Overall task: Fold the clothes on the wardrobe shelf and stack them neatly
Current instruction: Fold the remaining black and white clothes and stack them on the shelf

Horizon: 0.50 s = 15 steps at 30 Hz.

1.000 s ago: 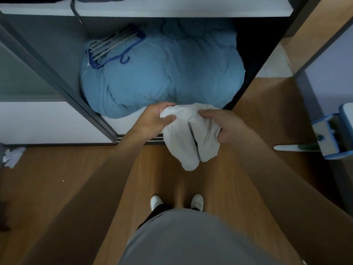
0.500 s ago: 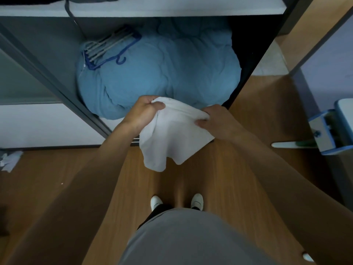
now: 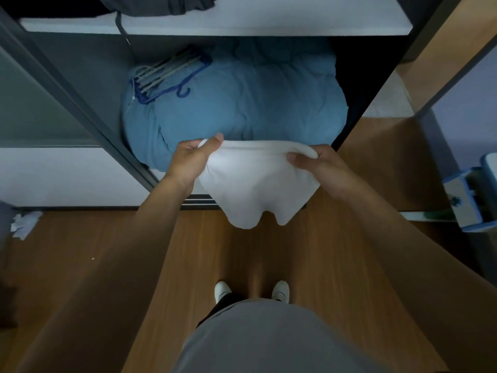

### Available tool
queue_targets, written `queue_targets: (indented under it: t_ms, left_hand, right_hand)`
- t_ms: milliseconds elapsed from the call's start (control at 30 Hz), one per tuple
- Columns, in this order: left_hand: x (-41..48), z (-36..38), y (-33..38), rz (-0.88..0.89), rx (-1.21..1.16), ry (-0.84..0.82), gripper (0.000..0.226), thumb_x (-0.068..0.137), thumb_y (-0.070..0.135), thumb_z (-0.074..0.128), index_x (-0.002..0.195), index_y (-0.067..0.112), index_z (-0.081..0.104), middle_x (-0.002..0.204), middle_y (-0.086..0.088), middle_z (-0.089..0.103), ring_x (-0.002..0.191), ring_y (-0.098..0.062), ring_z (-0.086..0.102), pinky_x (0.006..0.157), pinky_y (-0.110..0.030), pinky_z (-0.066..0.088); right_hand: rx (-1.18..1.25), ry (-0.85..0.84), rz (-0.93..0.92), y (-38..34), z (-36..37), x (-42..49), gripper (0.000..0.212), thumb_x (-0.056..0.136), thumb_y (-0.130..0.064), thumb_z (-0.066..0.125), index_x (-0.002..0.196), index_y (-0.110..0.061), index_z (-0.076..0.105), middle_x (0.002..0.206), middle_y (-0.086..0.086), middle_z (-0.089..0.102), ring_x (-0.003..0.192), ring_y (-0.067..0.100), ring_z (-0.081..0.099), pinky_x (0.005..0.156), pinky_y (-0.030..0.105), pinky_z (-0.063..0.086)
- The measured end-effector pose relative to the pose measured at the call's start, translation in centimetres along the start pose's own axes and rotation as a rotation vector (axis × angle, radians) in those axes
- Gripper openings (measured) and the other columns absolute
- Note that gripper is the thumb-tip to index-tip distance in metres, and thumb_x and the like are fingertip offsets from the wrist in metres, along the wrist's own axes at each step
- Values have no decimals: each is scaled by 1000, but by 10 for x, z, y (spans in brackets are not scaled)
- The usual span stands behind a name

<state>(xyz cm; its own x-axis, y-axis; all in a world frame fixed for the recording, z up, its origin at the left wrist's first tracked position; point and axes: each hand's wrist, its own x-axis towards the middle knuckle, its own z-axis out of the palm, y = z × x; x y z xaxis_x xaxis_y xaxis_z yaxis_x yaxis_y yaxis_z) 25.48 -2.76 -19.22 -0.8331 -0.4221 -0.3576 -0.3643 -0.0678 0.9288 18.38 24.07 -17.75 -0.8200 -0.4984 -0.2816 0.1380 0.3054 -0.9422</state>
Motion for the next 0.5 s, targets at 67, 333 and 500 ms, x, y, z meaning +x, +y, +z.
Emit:
queue_targets:
  t_ms: [67, 333, 500]
  left_hand:
    - [-1, -5, 1, -42, -151, -109, 31, 88, 47, 72, 91, 16, 78, 100, -5, 78, 93, -19, 74, 69, -23, 57]
    - [-12, -13, -48, -61, -174, -493, 56, 86, 28, 69, 138, 15, 52, 129, -9, 67, 122, -29, 62, 101, -46, 52]
    - [-14, 13, -50, -142, -139, -491, 56, 82, 37, 78, 132, 23, 60, 125, -5, 70, 116, -24, 67, 95, -42, 54]
  right_hand:
    - [177, 48, 25, 0, 6, 1, 22, 91, -39, 69, 84, -22, 80, 90, 4, 78, 81, 17, 74, 70, 29, 59]
    - [420, 137, 158, -5, 15, 5, 24, 89, -37, 73, 97, -14, 76, 95, 7, 78, 85, 21, 76, 64, 28, 59]
    - [379, 78, 359, -9, 17, 7, 41, 85, -38, 77, 114, -12, 68, 98, 6, 78, 86, 21, 76, 62, 29, 60]
